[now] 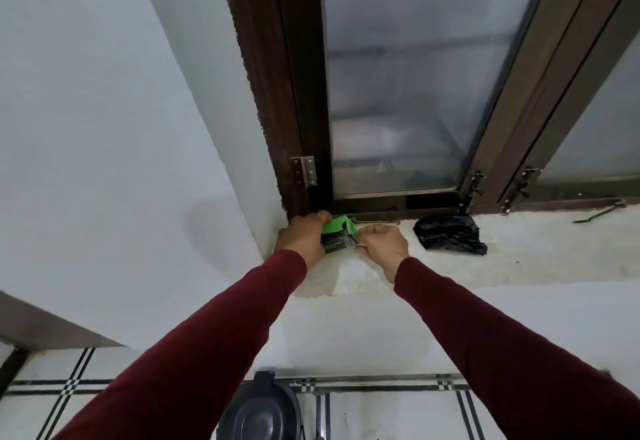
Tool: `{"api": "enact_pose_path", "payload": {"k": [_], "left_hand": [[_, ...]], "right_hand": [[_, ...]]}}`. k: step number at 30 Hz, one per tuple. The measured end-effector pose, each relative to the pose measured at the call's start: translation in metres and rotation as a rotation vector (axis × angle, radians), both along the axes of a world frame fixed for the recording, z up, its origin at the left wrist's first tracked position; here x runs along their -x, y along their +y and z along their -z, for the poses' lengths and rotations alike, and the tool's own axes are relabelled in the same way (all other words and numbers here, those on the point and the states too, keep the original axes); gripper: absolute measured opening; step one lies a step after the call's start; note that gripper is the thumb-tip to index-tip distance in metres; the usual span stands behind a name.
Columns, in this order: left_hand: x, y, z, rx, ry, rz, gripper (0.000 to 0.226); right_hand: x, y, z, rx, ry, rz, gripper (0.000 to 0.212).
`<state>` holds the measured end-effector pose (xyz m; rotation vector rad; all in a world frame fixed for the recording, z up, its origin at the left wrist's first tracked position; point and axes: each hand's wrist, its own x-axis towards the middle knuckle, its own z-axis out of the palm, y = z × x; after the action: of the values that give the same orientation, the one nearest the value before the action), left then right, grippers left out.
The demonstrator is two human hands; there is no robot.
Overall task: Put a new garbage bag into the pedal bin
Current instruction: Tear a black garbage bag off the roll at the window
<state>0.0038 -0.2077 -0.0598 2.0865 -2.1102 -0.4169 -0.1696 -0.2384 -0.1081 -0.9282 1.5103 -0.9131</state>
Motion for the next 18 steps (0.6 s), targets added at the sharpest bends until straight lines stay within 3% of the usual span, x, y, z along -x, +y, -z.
{"api": "enact_pose_path", "payload": {"k": [5,9,13,15,18], "left_hand": [[-0.007,-0.006,0.017,0.055,-0.090,0.025,0.057],[-0.007,-0.003,0.027,0.077,-0.100,-0.008,0.050],[0.005,-0.005,0.021,0.106,0.052,-0.024,0.042],[0.019,-0.011,0.015,0.085,0.186,0.004,0.036],[0.050,-0.018,0.006,0.037,0.369,0.051,0.032]], "right_hand": [[-0.017,-0.004,0.011,-0.048,0.167,-0.152,0.028],[-0.006,-0.012,0.021,-0.079,0.002,-0.234,0.046],[0.024,-0.001,0.000,0.103,0.133,-0.177,0.031],[0.044,0.005,-0.015,0.262,0.323,-0.120,0.027],[0.087,0.007,-0.028,0.501,0.802,-0.100,0.031]]}}
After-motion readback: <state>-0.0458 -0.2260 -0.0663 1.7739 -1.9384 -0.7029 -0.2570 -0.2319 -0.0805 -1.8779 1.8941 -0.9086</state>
